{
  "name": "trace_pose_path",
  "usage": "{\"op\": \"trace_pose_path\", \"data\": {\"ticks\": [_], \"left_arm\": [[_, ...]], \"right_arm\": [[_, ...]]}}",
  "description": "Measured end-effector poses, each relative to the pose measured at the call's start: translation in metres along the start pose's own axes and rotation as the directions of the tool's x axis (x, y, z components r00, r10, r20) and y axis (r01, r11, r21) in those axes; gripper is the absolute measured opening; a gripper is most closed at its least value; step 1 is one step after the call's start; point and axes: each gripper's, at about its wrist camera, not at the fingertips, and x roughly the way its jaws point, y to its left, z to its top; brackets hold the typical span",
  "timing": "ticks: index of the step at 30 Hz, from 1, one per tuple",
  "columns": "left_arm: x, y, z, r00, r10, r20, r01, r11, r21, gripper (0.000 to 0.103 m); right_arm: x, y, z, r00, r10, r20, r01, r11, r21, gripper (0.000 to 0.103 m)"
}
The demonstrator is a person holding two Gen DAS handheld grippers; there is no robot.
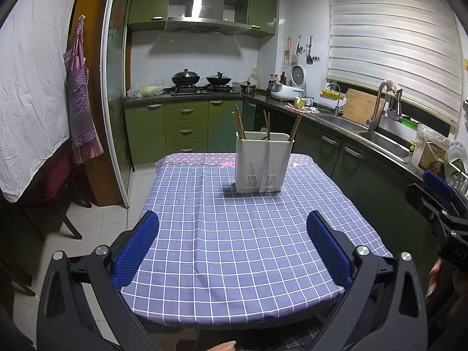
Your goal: Organize utensils
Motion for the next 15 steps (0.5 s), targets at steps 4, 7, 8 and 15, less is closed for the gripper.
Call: {"op": "trace_pose_path", "data": {"ticks": [4, 7, 8, 15], "left_arm": [[0.0000, -0.0005, 0.0004, 1.000, -0.001, 0.000, 0.001, 1.000, 0.003, 0.096], [-0.0005, -0.0015, 0.0002, 1.000, 0.002, -0.001, -0.002, 1.000, 0.012, 0.096], [-0.0002, -0.0022, -0.0003, 1.000, 0.007, -0.003, -0.007, 1.000, 0.022, 0.096], [0.0006, -0.0038, 0.0004, 1.000, 0.006, -0.010, -0.006, 0.999, 0.037, 0.096]], "right_arm": [[0.0003, 0.0002, -0.0001, 1.000, 0.001, -0.002, -0.001, 1.000, 0.000, 0.098], [0.0024, 0.0011, -0.0027, 1.000, 0.000, -0.005, 0.000, 1.000, -0.001, 0.098], [0.0029, 0.0010, -0.0032, 1.000, 0.002, -0.005, -0.002, 1.000, -0.001, 0.098], [0.0058, 0.0010, -0.0071, 1.000, 0.003, -0.013, -0.003, 1.000, -0.004, 0.098]]}}
